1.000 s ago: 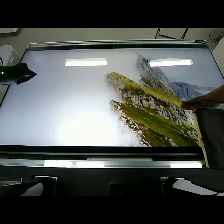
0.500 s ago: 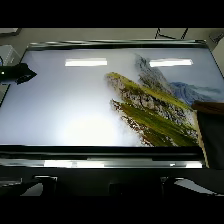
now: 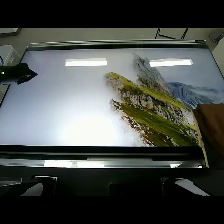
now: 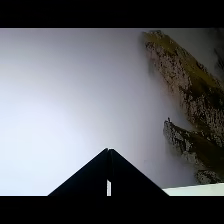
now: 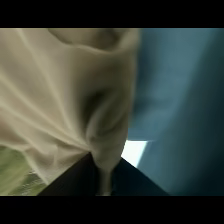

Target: Fold the clothes and pants, and hang the long-sleeved shirts on hangers.

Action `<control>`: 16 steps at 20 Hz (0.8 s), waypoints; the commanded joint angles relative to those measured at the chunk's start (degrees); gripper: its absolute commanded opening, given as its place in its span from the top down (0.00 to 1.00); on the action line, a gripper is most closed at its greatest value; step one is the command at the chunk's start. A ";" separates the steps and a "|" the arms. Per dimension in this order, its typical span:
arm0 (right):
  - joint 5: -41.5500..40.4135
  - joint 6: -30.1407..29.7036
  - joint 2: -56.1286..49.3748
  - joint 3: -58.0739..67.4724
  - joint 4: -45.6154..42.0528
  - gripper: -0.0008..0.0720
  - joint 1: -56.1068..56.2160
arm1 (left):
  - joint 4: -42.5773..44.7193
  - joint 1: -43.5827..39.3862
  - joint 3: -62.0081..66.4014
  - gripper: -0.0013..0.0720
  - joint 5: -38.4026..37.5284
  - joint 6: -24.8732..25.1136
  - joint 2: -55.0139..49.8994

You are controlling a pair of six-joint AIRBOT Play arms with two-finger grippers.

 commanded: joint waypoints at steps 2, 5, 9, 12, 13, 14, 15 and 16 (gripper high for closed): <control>-5.75 0.13 0.90 -9.97 -6.27 0.88 -0.09 | -0.68 -0.48 0.02 0.95 0.07 0.00 0.00; -6.56 -1.36 0.74 -8.66 -6.38 0.02 -0.02 | -1.18 -1.11 0.04 0.95 0.13 -0.02 0.00; -17.68 -7.32 0.79 7.54 13.07 0.05 1.09 | -4.87 -2.80 4.33 0.95 5.44 0.33 -0.04; -25.40 -17.29 1.03 19.85 16.68 0.08 14.08 | 15.26 -8.79 9.94 0.95 12.57 -4.22 -2.38; -25.75 -18.34 1.03 21.22 16.09 0.08 20.81 | 24.68 -10.95 10.64 0.95 12.04 -8.81 -4.02; -24.68 -16.85 0.94 21.22 16.02 0.08 27.17 | 32.61 -12.81 10.54 0.95 10.03 -12.09 -5.95; -22.14 -13.66 0.22 20.96 15.10 0.07 34.12 | 35.82 -13.79 10.47 0.95 6.38 -13.42 -7.98; -18.99 -11.65 -1.03 20.33 14.01 0.07 40.30 | 35.01 -13.99 10.29 0.82 1.53 -13.62 -10.23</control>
